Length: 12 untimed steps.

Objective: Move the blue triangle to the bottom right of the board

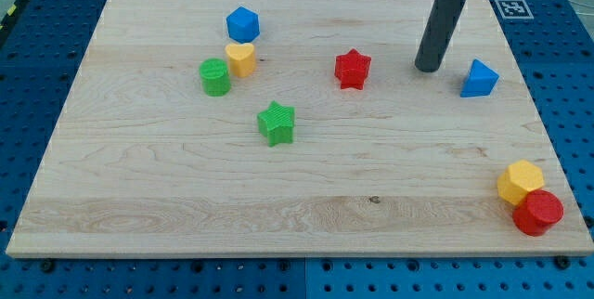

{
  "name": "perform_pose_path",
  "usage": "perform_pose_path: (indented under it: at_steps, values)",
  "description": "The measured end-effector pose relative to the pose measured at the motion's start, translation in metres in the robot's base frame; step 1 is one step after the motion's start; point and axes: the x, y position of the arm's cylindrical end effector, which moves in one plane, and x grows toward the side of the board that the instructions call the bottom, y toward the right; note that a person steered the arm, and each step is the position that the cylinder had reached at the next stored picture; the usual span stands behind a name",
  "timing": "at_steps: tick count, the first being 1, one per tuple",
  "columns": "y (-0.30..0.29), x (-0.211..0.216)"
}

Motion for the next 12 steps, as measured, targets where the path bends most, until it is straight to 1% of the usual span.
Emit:
perform_pose_path:
  at_steps: [1,2,4,5,7,8,9,11,12]
  values:
    - [0.000,-0.015]
    - [0.018,-0.019]
    - [0.071,0.036]
    - [0.086,0.081]
    - [0.087,0.182]
    - [0.087,0.200]
    - [0.086,0.194]
    - [0.076,0.156]
    - [0.080,0.153]
